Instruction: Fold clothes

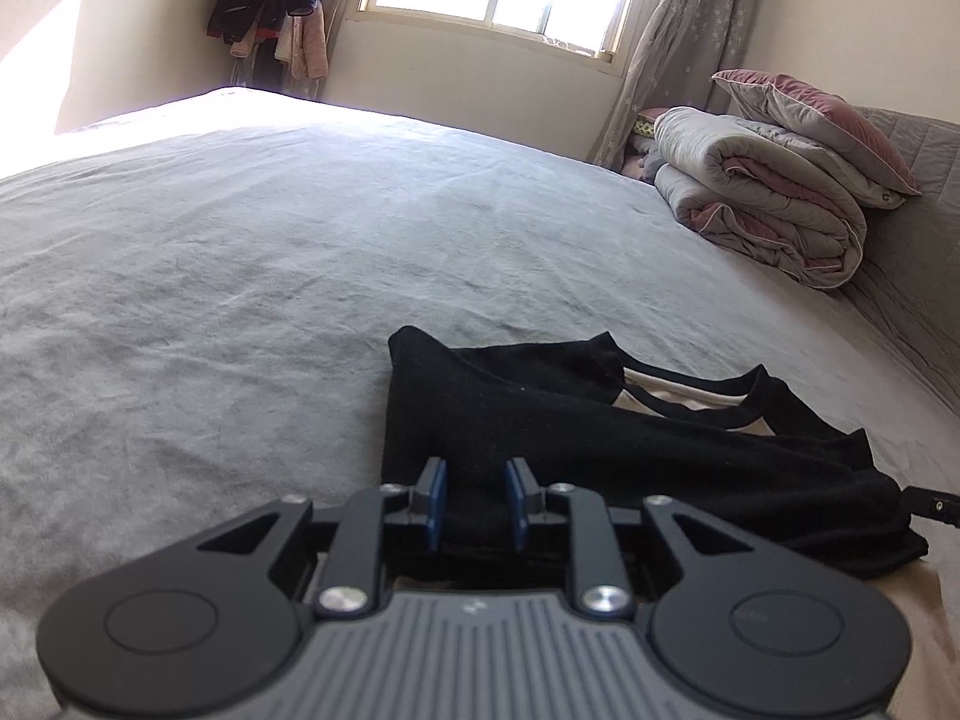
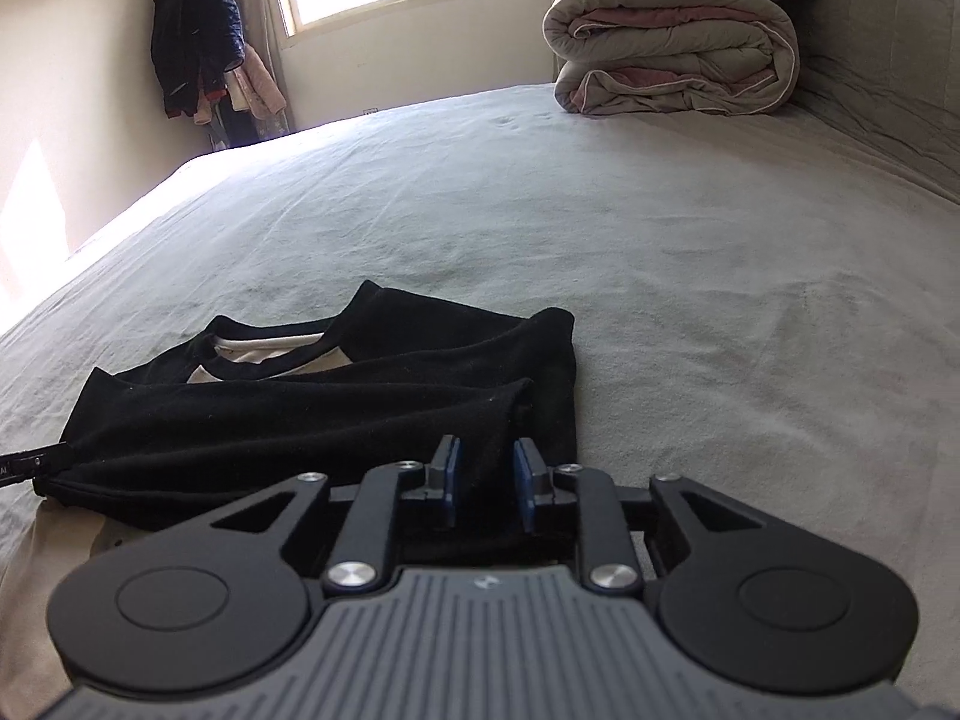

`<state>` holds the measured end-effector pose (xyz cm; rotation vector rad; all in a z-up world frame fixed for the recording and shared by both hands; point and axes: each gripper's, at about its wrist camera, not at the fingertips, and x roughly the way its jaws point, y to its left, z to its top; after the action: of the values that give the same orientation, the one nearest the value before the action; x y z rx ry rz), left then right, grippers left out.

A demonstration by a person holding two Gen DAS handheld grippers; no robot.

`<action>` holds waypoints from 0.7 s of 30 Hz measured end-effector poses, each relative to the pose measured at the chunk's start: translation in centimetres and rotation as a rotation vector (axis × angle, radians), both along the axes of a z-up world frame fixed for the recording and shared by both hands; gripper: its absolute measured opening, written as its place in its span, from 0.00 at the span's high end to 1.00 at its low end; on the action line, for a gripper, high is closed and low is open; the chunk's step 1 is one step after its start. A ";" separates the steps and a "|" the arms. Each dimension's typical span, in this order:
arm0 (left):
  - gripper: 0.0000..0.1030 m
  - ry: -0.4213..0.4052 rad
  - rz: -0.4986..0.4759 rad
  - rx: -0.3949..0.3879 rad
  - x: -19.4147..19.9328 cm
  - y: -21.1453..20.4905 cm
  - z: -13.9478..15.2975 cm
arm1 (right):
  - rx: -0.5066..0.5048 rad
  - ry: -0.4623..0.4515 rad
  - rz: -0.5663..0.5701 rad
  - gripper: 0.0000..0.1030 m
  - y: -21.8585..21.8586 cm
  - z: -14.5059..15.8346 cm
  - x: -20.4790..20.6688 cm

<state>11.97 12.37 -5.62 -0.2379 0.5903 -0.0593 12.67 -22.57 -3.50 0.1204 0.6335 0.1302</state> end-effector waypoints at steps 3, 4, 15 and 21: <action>0.79 -0.038 -0.056 -0.028 -0.5 -0.7 0.3 | -0.028 -0.035 0.086 0.69 2.8 0.4 0.0; 0.79 -0.042 -0.083 -0.028 -0.6 -1.1 0.3 | -0.025 -0.035 0.116 0.69 3.7 0.4 0.2; 0.79 -0.004 -0.294 0.184 -1.1 -6.3 -1.3 | -0.044 0.046 0.278 0.70 9.2 -3.0 0.7; 0.78 -0.030 -0.286 0.098 -1.4 -6.0 -0.2 | -0.024 0.041 0.299 0.70 8.1 -2.5 -1.4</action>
<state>10.61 6.35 -5.81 -0.0563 0.5928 -0.3095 11.28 -14.42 -6.02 0.0041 0.6917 0.4097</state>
